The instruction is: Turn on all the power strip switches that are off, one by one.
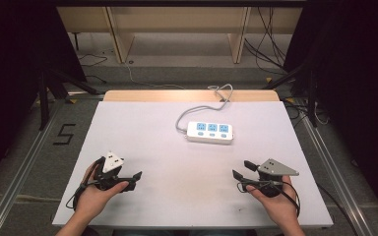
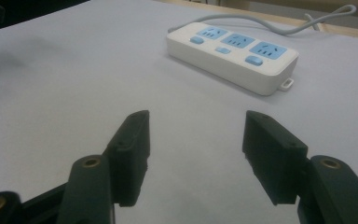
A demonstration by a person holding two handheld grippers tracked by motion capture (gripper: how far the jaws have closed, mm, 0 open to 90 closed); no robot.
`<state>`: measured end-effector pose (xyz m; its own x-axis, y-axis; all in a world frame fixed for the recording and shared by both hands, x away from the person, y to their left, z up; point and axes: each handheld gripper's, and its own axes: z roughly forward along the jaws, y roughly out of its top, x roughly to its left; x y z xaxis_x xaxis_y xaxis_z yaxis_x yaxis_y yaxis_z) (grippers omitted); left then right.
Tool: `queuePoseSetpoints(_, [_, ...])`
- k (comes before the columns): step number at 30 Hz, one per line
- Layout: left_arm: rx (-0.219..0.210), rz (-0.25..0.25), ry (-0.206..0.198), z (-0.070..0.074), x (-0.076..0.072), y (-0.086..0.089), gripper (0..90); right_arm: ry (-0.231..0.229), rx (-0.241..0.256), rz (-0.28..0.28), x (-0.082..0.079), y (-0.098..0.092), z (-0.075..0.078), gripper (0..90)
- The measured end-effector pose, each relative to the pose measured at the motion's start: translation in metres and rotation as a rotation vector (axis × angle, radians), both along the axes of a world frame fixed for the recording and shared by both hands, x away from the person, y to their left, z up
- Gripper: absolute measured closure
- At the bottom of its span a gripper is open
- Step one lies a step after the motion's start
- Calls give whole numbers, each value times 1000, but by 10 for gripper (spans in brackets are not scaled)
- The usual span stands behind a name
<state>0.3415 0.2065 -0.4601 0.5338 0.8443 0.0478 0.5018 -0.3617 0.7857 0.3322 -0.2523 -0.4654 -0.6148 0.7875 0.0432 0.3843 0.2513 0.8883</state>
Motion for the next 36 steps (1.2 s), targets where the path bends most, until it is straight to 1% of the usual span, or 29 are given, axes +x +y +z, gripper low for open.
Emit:
queuePoseSetpoints(1, [1,1,1,0,0,0,194,0,0,-3,0,0,0,451])
queuePoseSetpoints(2, [0,2,1,0,1,0,192,1,-8,6,-1,0,1,528])
queuePoseSetpoints(3, [0,3,1,-1,1,0,192,1,-8,6,-1,0,1,528])
queuePoseSetpoints(4, [0,4,5,-1,1,0,190,7,-26,6,-1,2,2,605])
queuePoseSetpoints(5, [0,4,6,-2,1,0,190,7,-26,6,-1,2,2,605])
queuePoseSetpoints(6, [-4,6,6,-2,1,0,189,-5,-55,2,-2,2,4,697])
queuePoseSetpoints(7, [-4,6,6,-2,1,0,189,-10,-59,1,-3,3,5,735])
queuePoseSetpoints(8, [-4,5,5,-2,1,0,189,-10,-59,1,-3,3,5,735])
queuePoseSetpoints(9, [-4,3,6,-2,1,0,190,-10,-64,5,-3,3,6,781])
queuePoseSetpoints(10, [-2,3,8,-2,1,0,190,-12,-86,5,-3,5,8,857])
queuePoseSetpoints(11, [-3,4,7,-2,1,-1,190,-12,-86,5,-3,5,8,857])
queuePoseSetpoints(12, [-2,4,7,-2,1,-1,190,-10,-100,4,-3,6,10,900])
queuePoseSetpoints(13, [0,3,8,-2,1,-1,190,-10,-100,4,-3,6,10,900])
queuePoseSetpoints(14, [1,4,6,-2,1,-2,190,-7,-113,1,-2,7,12,900])
queuePoseSetpoints(17, [1,0,9,-3,1,-2,189,0,-120,4,0,7,15,900])
queuePoseSetpoints(20, [-4,4,11,-3,1,-1,188,2,-131,-1,6,9,19,900])
queuePoseSetpoints(25, [-2,-2,11,-3,1,-3,189,5,-132,-2,10,13,25,900])
queuePoseSetpoints(28, [-5,0,7,-4,1,-4,189,18,-129,0,16,16,31,900])
queuePoseSetpoints(29, [3,-4,8,-3,1,-4,189,22,-131,1,17,17,32,900])
queuePoseSetpoints(31, [4,-5,7,-4,1,-5,189,28,-135,3,19,18,34,900])
queuePoseSetpoints(36, [8,-8,11,-4,2,-5,189,36,-145,0,31,22,39,900])
